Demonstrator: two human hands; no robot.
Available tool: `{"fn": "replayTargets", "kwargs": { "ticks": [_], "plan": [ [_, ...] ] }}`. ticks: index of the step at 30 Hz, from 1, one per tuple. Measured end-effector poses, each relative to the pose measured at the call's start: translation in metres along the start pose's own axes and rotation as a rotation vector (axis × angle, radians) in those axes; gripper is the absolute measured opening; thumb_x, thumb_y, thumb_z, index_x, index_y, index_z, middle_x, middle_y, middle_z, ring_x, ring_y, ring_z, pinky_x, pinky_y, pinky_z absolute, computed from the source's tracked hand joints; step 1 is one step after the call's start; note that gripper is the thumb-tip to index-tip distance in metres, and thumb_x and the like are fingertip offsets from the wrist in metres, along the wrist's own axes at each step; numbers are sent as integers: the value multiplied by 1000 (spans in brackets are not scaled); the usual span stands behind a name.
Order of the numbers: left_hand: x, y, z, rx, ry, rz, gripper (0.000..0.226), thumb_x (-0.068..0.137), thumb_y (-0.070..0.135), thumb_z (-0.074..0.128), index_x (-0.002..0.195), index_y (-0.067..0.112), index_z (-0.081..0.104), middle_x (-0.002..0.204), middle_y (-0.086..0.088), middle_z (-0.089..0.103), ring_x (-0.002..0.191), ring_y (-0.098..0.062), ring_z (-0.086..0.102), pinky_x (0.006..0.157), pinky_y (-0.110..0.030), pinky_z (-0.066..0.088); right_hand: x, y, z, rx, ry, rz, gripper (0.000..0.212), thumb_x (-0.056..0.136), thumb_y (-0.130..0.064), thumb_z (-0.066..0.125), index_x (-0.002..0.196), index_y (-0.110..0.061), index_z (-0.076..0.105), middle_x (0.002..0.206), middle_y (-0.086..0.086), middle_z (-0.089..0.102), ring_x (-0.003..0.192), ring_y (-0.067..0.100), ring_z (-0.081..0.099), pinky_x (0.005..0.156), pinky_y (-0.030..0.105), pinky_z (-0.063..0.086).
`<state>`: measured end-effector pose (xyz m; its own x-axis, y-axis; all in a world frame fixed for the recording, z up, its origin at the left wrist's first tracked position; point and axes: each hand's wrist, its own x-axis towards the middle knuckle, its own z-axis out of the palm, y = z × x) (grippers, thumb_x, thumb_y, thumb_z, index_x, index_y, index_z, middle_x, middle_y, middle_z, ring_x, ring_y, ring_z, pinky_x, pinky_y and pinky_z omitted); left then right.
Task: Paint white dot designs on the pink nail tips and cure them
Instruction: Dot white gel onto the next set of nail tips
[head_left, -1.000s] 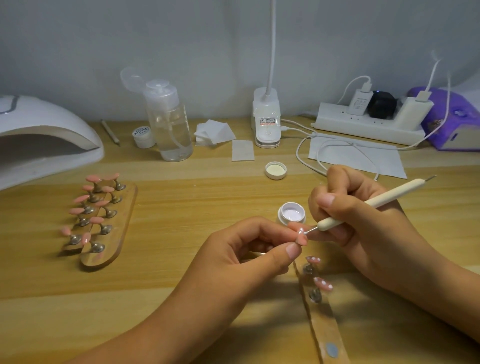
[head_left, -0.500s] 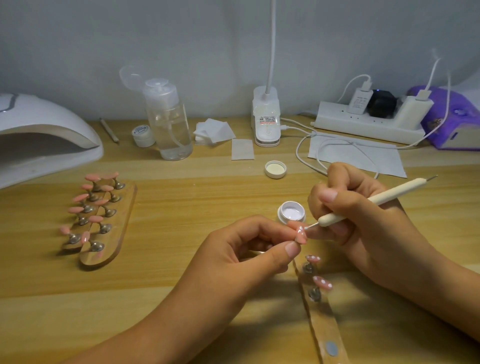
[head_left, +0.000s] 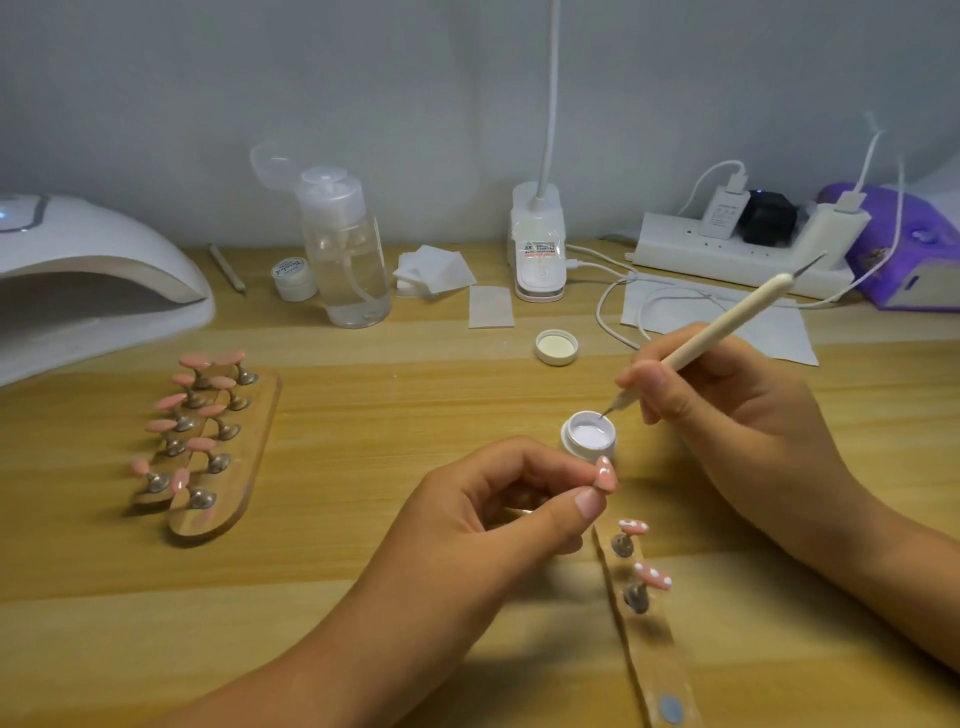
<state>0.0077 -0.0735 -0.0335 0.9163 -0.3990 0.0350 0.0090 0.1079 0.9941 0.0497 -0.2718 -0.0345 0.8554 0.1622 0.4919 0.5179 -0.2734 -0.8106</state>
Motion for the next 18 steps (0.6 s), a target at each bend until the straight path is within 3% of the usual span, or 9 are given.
{"fn": "replayTargets", "kwargs": {
  "ticks": [6,12,18],
  "plan": [
    [0,0,0,-12,1,-5,10,76,23,69,83,25,76,82,10,71,76,-1,61,71,-17,52,0,2,3,-213,-100,-64,16,91,-37,52,90,-24,61,85,-10,60,74,16,53,66,25,44],
    [0,-1,0,2,11,-1,9,76,24,70,83,26,76,83,8,71,76,-2,61,71,-19,53,1,4,3,-241,-135,-46,21,89,-41,52,90,-23,62,81,-3,61,74,21,53,65,37,45],
    [1,-3,-2,11,7,8,11,73,30,74,84,27,76,81,10,70,76,-3,62,70,-17,52,1,4,3,-242,-136,-42,22,89,-42,52,90,-23,63,80,-3,61,73,22,54,65,40,45]
  ]
}}
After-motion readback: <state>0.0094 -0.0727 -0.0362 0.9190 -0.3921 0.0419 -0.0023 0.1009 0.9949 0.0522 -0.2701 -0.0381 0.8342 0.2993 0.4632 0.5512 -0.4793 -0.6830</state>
